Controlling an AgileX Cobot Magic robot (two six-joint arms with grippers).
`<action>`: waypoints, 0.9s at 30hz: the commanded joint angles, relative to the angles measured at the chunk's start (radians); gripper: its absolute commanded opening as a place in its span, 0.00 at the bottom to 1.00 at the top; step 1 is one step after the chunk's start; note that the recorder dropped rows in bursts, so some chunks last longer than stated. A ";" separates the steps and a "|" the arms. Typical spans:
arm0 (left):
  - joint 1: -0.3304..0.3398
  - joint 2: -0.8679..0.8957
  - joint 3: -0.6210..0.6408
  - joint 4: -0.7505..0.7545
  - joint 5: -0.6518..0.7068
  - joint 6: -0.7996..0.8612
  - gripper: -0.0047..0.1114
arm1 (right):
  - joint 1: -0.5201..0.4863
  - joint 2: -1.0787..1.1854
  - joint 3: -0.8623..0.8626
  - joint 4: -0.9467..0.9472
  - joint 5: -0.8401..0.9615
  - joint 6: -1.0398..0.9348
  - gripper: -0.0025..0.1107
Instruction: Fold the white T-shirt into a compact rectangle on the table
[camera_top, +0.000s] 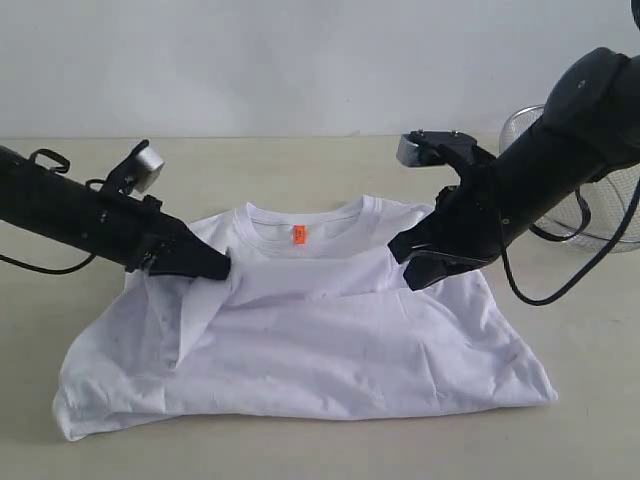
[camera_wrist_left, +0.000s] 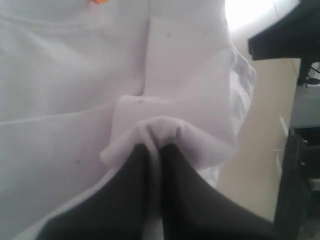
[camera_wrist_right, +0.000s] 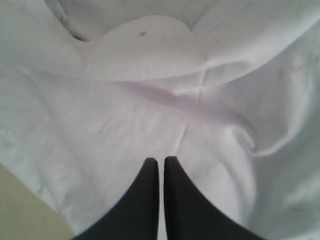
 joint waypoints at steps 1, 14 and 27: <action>-0.013 -0.066 -0.005 0.023 0.090 0.014 0.08 | -0.001 -0.005 0.003 -0.001 -0.023 0.002 0.02; -0.153 -0.135 -0.005 0.378 0.004 -0.201 0.08 | -0.001 -0.045 0.003 0.009 -0.064 -0.003 0.02; -0.161 -0.197 -0.075 0.357 -0.279 -0.238 0.08 | -0.001 -0.054 0.003 0.009 -0.066 -0.005 0.02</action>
